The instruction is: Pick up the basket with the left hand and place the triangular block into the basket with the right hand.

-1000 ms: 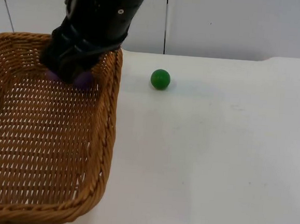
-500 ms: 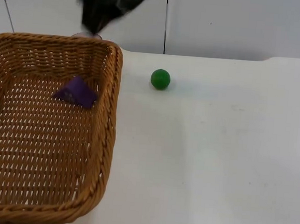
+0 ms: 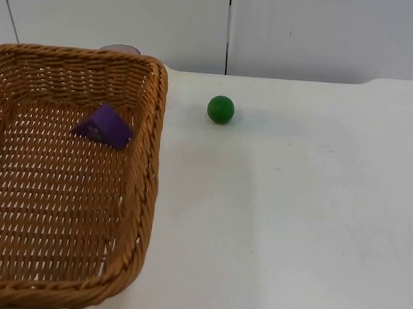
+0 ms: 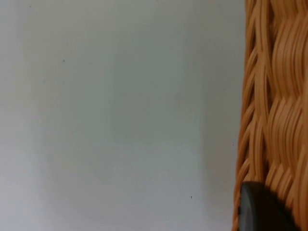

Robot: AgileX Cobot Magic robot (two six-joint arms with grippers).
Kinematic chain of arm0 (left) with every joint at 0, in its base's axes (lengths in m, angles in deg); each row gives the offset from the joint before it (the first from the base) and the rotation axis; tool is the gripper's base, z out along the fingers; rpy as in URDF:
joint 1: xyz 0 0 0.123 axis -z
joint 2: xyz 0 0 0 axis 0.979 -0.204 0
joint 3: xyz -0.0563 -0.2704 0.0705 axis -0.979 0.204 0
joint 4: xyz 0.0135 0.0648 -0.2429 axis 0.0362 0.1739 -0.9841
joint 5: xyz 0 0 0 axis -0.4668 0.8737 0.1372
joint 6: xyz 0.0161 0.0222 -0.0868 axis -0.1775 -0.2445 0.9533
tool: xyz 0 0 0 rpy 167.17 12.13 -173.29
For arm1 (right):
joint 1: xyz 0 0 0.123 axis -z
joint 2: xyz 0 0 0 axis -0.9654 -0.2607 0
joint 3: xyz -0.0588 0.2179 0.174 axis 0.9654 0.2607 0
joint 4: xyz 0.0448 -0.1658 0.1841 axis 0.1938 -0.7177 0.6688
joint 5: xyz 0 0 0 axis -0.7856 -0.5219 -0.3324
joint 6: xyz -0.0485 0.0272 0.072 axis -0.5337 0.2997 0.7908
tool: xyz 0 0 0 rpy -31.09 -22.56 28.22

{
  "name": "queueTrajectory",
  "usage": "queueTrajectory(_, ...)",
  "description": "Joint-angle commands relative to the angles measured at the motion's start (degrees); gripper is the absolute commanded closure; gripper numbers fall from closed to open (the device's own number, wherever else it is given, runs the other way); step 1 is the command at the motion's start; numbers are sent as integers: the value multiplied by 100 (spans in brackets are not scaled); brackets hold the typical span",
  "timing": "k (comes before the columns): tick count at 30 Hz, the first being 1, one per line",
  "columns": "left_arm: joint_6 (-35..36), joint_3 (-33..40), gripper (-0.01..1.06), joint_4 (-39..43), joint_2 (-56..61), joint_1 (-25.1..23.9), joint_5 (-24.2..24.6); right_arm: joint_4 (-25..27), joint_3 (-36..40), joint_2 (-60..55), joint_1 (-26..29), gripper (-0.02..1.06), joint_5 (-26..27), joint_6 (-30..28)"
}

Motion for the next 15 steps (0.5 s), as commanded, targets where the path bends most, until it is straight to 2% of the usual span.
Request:
queueTrajectory(1, -22, 8, 105, -123, 20, -17, 7, -16, 550, 512, 35, 31, 278, -17)
queueTrajectory(4, -22, 8, 105, -190, 20, -17, 10, -16, 1363, 1161, 35, 31, 512, 7)
queueTrajectory(10, -22, 8, 105, -373, -49, 143, 10, 46, 2225, 1885, 35, 31, 748, 109)
queueTrajectory(14, -6, 8, 105, -485, -520, 665, -249, 46, 2835, 2497, 35, 31, 1082, 321)
queueTrajectory(15, -6, 8, 105, -485, -520, 665, -249, 46, 2835, 2497, 35, 31, 1082, 321)
